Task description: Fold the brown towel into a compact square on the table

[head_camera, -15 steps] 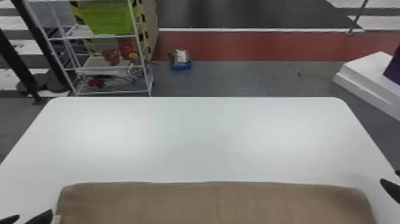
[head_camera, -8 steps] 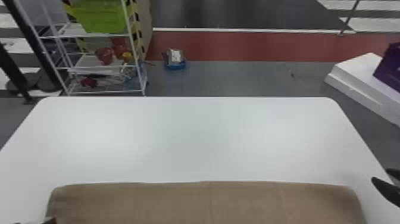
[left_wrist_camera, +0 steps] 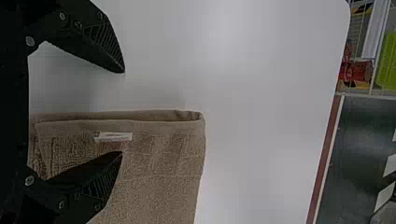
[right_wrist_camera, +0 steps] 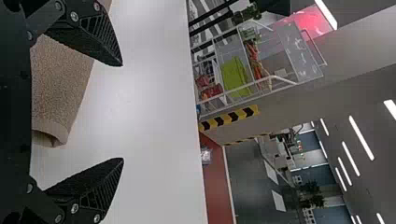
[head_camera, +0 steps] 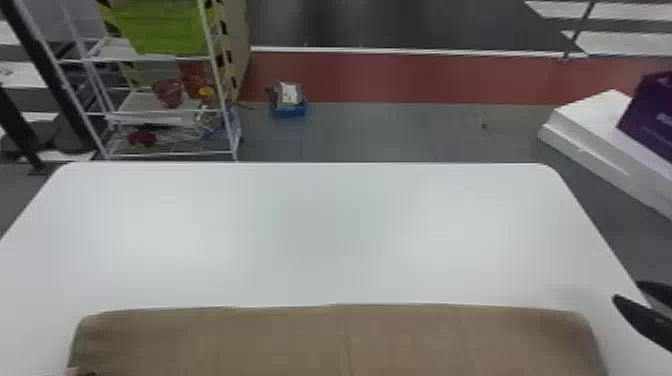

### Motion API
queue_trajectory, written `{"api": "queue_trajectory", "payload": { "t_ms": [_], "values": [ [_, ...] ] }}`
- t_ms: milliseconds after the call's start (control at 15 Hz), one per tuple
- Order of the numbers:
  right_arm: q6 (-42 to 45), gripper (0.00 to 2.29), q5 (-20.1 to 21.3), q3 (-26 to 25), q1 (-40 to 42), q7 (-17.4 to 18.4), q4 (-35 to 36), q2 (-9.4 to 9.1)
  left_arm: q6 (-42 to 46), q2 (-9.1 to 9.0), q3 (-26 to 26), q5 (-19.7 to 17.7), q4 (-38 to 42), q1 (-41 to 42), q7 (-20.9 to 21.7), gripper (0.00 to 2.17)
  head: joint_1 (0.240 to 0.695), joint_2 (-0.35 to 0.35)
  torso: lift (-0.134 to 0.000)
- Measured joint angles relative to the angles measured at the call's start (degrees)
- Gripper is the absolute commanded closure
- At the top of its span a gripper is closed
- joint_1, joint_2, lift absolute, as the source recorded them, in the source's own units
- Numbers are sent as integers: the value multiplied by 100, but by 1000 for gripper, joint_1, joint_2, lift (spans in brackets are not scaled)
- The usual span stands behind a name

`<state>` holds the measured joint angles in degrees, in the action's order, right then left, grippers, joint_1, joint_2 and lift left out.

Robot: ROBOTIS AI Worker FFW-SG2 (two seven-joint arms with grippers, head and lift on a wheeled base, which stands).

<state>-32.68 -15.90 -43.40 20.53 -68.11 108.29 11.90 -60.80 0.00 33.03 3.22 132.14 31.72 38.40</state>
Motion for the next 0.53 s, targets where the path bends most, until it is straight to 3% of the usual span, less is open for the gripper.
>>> {"api": "queue_trajectory", "payload": {
  "t_ms": [200,267,533],
  "values": [
    [30,174,-2,-7,-6,0,-7,4,2,0,-86,131,-44,-17,10,1531,695,-39,-124],
    [35,174,-5,-13,-6,0,-11,5,3,0,-91,140,-37,-17,-9,1703,695,-38,-124],
    [38,174,-14,-15,-7,0,-18,3,11,0,-85,103,105,35,-28,1703,695,-40,-124]
  ]
}}
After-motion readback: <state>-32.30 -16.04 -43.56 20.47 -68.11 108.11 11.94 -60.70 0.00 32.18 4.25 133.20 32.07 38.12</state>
